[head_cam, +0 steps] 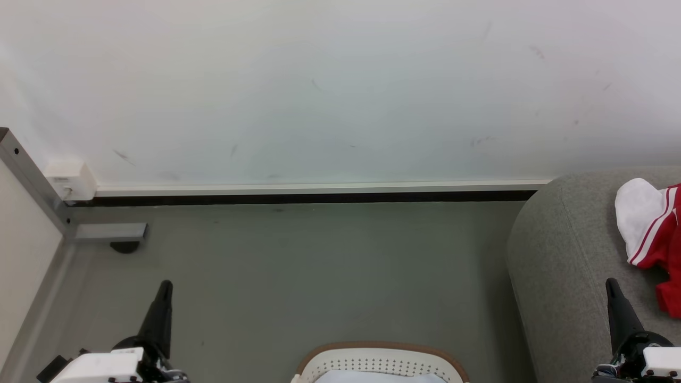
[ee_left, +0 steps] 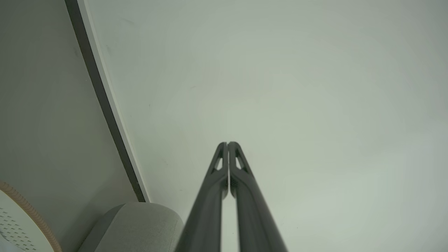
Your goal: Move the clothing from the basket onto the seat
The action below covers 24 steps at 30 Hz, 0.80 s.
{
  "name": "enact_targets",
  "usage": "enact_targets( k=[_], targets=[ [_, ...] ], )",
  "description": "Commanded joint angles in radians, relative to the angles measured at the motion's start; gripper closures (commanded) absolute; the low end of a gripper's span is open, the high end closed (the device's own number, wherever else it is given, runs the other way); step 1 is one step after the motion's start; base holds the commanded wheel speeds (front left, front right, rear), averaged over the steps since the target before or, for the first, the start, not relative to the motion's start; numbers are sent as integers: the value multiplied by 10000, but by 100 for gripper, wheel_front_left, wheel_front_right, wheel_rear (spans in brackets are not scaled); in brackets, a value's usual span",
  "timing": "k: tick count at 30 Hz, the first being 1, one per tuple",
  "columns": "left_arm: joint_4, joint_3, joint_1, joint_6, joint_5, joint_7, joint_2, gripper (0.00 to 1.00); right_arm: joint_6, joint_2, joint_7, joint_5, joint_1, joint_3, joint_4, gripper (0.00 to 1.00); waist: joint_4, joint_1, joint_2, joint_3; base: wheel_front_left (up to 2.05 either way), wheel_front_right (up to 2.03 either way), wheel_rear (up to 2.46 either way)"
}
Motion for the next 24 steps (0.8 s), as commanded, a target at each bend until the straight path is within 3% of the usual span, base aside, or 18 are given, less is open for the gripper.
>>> enact_targets(
  k=[1, 24],
  targets=[
    [6, 28, -104, 8, -117, 38, 22, 100, -24, -103, -38, 36, -90, 0, -1, 100, 0, 0, 0, 0, 0, 0, 0],
    [5, 28, -104, 8, -117, 38, 22, 100, -24, -135, -68, 80, -89, 40, -15, 100, 0, 0, 0, 0, 0, 0, 0]
  ],
)
